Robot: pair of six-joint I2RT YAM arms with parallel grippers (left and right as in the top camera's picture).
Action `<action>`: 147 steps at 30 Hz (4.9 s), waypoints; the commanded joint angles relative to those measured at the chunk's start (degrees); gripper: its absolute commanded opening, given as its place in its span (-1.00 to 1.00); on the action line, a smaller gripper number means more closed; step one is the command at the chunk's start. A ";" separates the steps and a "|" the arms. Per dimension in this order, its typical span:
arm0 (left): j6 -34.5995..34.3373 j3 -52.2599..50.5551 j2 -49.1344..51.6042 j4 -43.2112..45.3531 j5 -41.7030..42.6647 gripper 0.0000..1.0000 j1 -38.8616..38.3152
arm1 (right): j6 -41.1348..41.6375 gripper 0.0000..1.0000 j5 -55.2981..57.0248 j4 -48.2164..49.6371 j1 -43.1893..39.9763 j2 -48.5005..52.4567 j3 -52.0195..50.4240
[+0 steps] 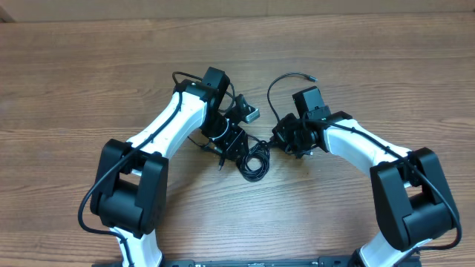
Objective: Untangle cables
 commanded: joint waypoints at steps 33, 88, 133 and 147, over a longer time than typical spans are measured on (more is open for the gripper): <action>-46.45 -8.09 -0.83 5.35 -12.35 -0.58 -8.00 | -1.49 -0.78 -1.75 0.35 -0.35 -0.04 -0.09; -10.45 -8.83 -1.07 14.05 -10.29 -0.92 -5.16 | 2.60 -0.02 -16.20 -5.73 1.75 -0.04 -0.07; -31.65 -9.60 -1.07 16.17 -22.36 -0.91 -7.63 | 23.06 0.06 -7.96 4.87 5.88 -0.04 -0.07; -34.51 -9.57 -1.07 14.78 -28.74 -0.91 -7.13 | 13.94 -0.93 2.38 3.56 6.12 -0.04 -0.07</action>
